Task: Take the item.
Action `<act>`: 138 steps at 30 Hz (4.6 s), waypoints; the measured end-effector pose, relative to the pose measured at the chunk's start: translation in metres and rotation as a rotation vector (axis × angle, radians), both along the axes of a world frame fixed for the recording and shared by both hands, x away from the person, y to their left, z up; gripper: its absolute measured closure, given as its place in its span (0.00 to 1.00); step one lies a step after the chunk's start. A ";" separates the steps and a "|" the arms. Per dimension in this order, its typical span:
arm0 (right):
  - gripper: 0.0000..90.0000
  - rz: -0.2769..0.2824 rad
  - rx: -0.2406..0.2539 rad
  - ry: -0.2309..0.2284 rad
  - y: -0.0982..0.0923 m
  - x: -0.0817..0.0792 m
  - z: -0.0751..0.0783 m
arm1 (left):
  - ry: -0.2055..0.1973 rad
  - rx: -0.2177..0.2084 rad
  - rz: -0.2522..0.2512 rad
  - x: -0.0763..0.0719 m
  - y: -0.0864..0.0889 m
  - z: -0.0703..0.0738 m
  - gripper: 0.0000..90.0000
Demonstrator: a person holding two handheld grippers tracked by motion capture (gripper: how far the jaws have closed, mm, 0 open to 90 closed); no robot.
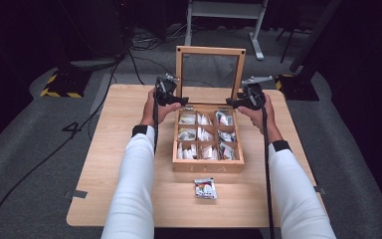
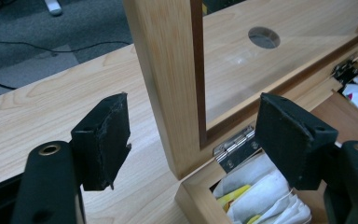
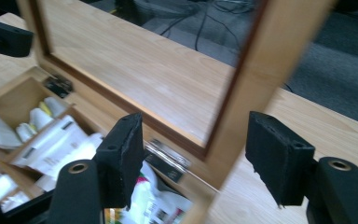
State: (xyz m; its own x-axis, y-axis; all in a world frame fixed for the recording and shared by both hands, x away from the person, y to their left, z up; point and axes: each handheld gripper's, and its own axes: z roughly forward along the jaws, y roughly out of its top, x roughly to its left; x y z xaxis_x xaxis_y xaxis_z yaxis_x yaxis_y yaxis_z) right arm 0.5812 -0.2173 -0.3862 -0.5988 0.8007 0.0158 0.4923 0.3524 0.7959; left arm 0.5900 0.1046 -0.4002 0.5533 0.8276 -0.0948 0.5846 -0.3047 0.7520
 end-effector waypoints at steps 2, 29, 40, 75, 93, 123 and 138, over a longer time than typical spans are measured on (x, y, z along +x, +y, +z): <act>0.40 -0.013 0.002 0.002 -0.003 0.003 -0.002 | 0.000 -0.003 -0.019 0.000 -0.004 0.001 0.33; 0.49 0.017 0.125 0.015 -0.009 0.015 -0.012 | -0.046 -0.100 0.035 -0.007 0.004 -0.001 0.57; 0.53 0.046 0.102 -0.008 -0.011 0.009 -0.008 | -0.071 -0.079 0.003 -0.015 0.007 0.002 0.59; 0.57 0.025 0.092 -0.067 -0.008 -0.022 0.016 | -0.193 -0.012 -0.031 -0.057 0.005 0.048 0.62; 0.58 0.060 0.075 -0.114 -0.011 -0.045 0.038 | -0.228 0.023 -0.063 -0.082 0.004 0.071 0.60; 0.56 0.122 0.042 -0.147 -0.015 -0.087 0.062 | -0.247 0.090 -0.127 -0.128 0.010 0.091 0.67; 0.53 0.139 0.048 -0.156 -0.021 -0.103 0.063 | -0.248 0.066 -0.116 -0.143 0.010 0.084 0.64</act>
State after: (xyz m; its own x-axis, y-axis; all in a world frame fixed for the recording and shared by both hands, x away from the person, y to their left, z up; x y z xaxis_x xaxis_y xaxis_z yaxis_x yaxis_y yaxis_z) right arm 0.4784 -0.2380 -0.3232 -0.7017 0.7107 -0.0496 0.3112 0.3685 0.8760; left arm 0.4466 0.1149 -0.3163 0.6443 0.7571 0.1077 0.3431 -0.4120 0.8441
